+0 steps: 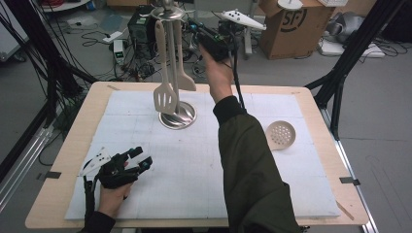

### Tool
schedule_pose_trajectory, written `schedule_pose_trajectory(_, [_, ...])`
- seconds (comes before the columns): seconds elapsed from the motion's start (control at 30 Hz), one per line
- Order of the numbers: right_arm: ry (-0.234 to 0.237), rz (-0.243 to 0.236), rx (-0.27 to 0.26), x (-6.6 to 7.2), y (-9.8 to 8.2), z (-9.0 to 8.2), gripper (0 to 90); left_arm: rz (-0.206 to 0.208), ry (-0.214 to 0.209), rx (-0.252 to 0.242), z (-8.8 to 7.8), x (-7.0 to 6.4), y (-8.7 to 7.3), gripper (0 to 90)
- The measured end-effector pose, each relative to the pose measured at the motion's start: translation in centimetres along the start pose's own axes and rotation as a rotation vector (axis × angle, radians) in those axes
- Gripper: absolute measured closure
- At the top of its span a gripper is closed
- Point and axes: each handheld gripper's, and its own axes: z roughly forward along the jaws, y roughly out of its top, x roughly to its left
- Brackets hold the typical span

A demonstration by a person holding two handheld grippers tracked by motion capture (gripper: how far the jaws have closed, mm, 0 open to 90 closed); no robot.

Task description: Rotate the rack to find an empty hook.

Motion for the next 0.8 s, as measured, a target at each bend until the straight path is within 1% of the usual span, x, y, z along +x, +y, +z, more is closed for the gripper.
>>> schedule_pose_trajectory(0.3, [0.038,-0.027,0.014,1.1,-0.2,0.4,90.0,0.001,0.003,0.002,0.0,-0.1,0.0,32.8])
schedule_pose_trajectory(0.53, [0.066,-0.034,0.02,1.9,-0.3,0.8,90.0,0.0,0.003,0.002,0.0,-0.1,0.0,32.8])
schedule_pose_trajectory(0.67, [0.084,-0.053,0.038,2.4,-0.6,1.2,90.0,0.0,0.0,0.004,0.0,-0.1,0.0,32.8])
schedule_pose_trajectory(0.8, [0.089,-0.056,0.043,2.7,-0.7,1.4,90.0,-0.005,0.002,0.001,-0.1,0.0,0.0,32.8])
